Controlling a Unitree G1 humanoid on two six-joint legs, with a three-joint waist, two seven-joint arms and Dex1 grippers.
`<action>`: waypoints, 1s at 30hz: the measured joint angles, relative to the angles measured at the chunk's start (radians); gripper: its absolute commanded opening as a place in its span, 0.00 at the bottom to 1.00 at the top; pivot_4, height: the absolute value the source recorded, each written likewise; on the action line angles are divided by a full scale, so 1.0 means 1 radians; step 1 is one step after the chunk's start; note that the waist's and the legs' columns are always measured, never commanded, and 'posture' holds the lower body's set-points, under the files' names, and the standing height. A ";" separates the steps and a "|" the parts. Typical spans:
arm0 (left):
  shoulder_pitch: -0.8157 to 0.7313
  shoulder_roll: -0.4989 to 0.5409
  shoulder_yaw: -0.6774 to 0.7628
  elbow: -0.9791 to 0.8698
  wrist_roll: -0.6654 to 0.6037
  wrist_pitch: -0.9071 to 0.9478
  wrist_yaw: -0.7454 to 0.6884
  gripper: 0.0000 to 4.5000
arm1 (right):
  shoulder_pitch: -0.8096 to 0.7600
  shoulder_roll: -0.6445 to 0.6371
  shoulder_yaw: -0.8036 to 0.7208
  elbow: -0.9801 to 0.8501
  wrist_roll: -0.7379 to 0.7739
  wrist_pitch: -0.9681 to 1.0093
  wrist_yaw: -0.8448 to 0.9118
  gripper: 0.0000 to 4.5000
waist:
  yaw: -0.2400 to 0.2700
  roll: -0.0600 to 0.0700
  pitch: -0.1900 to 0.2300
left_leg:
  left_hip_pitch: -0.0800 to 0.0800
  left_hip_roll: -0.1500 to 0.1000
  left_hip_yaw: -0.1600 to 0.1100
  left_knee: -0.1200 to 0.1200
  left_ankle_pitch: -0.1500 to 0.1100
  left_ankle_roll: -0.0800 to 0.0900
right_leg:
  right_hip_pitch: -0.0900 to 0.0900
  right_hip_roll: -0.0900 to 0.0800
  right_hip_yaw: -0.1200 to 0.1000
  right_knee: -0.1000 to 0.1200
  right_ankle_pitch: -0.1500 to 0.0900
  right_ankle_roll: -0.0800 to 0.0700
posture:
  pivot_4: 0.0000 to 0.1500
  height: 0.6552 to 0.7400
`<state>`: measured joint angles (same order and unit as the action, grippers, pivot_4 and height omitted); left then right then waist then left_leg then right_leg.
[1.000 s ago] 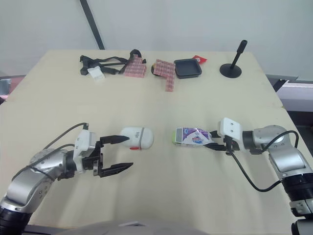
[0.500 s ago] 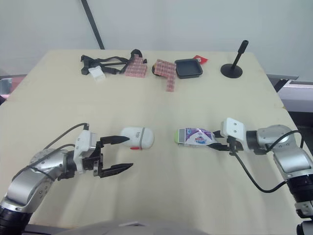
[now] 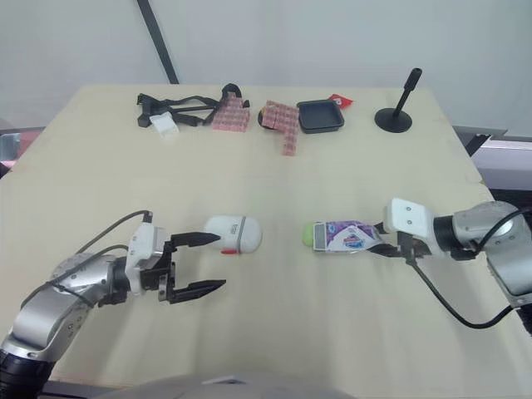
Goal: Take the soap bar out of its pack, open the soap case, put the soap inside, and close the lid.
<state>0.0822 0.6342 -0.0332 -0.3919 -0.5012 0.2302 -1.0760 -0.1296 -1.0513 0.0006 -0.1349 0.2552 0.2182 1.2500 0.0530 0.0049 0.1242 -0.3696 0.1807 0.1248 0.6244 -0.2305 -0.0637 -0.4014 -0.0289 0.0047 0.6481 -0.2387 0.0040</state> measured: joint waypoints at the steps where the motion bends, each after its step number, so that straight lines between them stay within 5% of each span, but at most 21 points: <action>1: -0.002 0.000 -0.001 0.002 0.002 0.000 -0.001 1.00 | 0.002 -0.010 -0.002 -0.008 0.000 0.012 0.002 0.37 | 0.000 0.000 0.000 | 0.000 0.000 0.000 0.000 0.000 0.000 | 0.000 0.000 0.000 0.000 0.000 0.000 | 1.00 1.00; 17: -0.010 0.000 -0.007 0.019 0.003 -0.007 -0.006 1.00 | 0.030 -0.049 -0.055 -0.028 0.003 0.068 0.016 0.37 | 0.001 0.000 0.000 | 0.000 0.000 0.000 0.000 0.000 0.000 | 0.000 0.000 0.000 0.000 0.000 0.000 | 1.00 1.00; 30: -0.034 -0.001 0.008 0.024 -0.034 -0.009 -0.034 1.00 | 0.255 -0.098 -0.353 -0.015 0.073 0.088 0.091 0.37 | 0.008 0.000 0.000 | 0.000 0.000 0.000 0.000 -0.001 0.001 | 0.000 0.000 0.000 0.000 0.000 0.000 | 1.00 1.00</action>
<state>0.0487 0.6335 -0.0252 -0.3677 -0.5353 0.2213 -1.1096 0.1253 -1.1497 -0.3523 -0.1502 0.3278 0.3067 1.3407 0.0605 0.0051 0.1241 -0.3701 0.1809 0.1250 0.6248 -0.2310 -0.0628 -0.4014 -0.0292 0.0046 0.6477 -0.2388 0.0039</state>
